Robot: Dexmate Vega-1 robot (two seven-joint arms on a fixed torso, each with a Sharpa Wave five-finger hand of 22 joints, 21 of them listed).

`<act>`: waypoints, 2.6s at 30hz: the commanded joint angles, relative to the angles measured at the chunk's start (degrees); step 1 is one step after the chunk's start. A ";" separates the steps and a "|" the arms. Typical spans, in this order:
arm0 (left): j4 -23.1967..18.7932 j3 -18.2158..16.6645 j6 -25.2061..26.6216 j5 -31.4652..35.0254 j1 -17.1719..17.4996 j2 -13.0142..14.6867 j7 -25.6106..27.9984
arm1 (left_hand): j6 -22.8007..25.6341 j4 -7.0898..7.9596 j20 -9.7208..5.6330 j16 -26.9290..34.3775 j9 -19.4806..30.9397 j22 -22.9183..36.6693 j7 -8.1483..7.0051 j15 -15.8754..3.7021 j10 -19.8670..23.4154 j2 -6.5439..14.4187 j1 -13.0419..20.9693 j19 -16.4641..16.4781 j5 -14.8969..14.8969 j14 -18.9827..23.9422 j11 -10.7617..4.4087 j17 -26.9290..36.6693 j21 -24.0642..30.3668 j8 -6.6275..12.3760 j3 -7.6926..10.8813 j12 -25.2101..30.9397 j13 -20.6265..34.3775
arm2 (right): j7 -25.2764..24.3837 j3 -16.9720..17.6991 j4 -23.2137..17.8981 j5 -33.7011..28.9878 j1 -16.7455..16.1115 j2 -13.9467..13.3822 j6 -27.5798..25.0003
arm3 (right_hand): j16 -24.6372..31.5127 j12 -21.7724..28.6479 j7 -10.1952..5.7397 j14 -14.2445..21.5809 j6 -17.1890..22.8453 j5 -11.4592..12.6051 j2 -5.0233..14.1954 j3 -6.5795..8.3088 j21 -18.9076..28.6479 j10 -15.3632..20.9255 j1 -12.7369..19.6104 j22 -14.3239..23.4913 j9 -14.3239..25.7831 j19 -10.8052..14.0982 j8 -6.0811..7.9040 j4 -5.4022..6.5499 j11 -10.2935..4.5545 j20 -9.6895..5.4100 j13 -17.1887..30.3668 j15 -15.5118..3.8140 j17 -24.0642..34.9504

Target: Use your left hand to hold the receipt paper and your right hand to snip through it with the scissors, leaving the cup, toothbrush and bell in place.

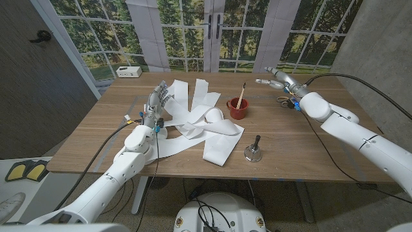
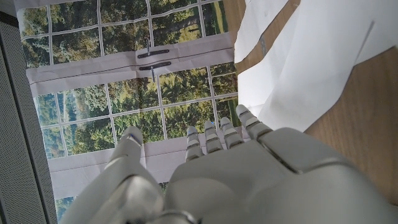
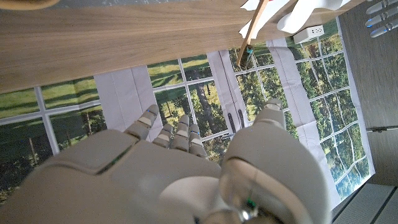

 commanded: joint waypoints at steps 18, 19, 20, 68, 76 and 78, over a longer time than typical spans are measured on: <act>-2.16 -0.27 0.05 1.64 1.75 0.81 2.29 | 0.65 -0.41 -0.08 -0.02 0.18 0.20 0.11 -3.18 1.32 0.02 0.35 1.04 0.11 1.08 0.04 0.23 -0.57 -0.05 -0.14 0.26 0.14 | 2.13 -1.45 -0.79 -7.63 2.17 -1.96 -3.24 | 0.07 -0.23 -1.48 -0.66 0.79 -0.82 0.51 2.08 -0.01 0.29 4.04 0.14 0.19 -0.62 0.08 -1.44 -1.61 -1.04 0.33 -1.58 0.10; -2.17 -0.26 0.05 1.63 1.75 0.80 2.26 | 0.70 -0.41 -0.09 -0.01 0.18 0.20 0.14 -3.21 1.36 0.02 0.35 1.07 0.11 1.11 0.07 0.23 -0.58 -0.04 -0.14 0.26 0.14 | 2.32 -1.44 -0.85 -7.66 2.22 -2.05 -3.42 | 0.13 -0.38 -0.95 -0.60 -0.06 -0.91 0.55 2.47 0.08 0.05 4.73 0.14 0.19 -0.52 -0.26 -1.58 -1.15 -0.59 0.37 -1.23 0.10; -2.18 -0.25 0.05 1.66 1.75 0.78 2.28 | 0.78 -0.42 -0.09 -0.03 0.18 0.20 0.07 -3.17 1.40 0.02 0.35 1.10 0.11 1.11 0.03 0.23 -0.61 -0.02 -0.15 0.27 0.14 | 2.46 -1.45 -0.84 -7.74 2.30 -2.11 -3.50 | 0.16 -0.43 -0.65 -0.55 -0.71 -0.95 0.59 2.77 0.13 0.00 5.24 0.14 0.20 -0.45 -0.49 -1.66 -0.99 -0.56 0.40 -1.22 0.10; -4.29 0.09 0.72 1.83 3.19 2.02 1.55 | 1.83 -0.42 -0.05 -0.11 0.20 0.24 0.36 -3.16 2.47 0.21 0.20 1.98 0.10 1.82 -0.10 0.26 -1.85 -0.04 -0.47 0.19 0.19 | 8.82 -3.34 -0.88 -16.86 5.42 -7.52 -5.56 | 1.51 0.19 -1.60 3.92 -1.69 -0.84 0.05 6.74 1.16 2.50 11.16 0.11 0.27 3.77 -0.39 -1.35 -2.86 -0.35 0.87 -3.05 0.03; -4.15 0.48 0.76 2.56 3.02 2.59 0.92 | 2.16 -0.38 -0.02 -0.08 0.20 0.25 0.52 -3.11 2.91 0.24 0.12 2.16 0.10 2.06 -0.23 0.27 -2.03 0.01 -0.53 0.29 0.20 | 11.97 -4.10 -0.77 -18.76 7.16 -8.25 -5.77 | 1.89 0.86 -1.33 5.94 -0.91 -0.93 -0.25 7.12 1.30 4.84 11.31 0.14 0.28 5.74 -0.11 -0.96 -3.87 -0.74 1.05 -3.77 0.05; -4.14 0.47 0.62 2.71 3.00 2.62 0.95 | 2.14 -0.37 0.00 -0.04 0.20 0.25 0.54 -3.11 2.94 0.24 0.10 2.17 0.10 2.19 -0.18 0.27 -2.07 -0.01 -0.55 0.29 0.20 | 12.60 -4.27 -0.92 -19.35 7.47 -8.43 -5.88 | 1.85 0.72 -1.31 5.94 -0.91 -0.93 -0.28 7.14 1.27 4.54 11.31 0.14 0.28 5.77 -0.11 -0.94 -3.88 -0.76 1.06 -3.81 0.05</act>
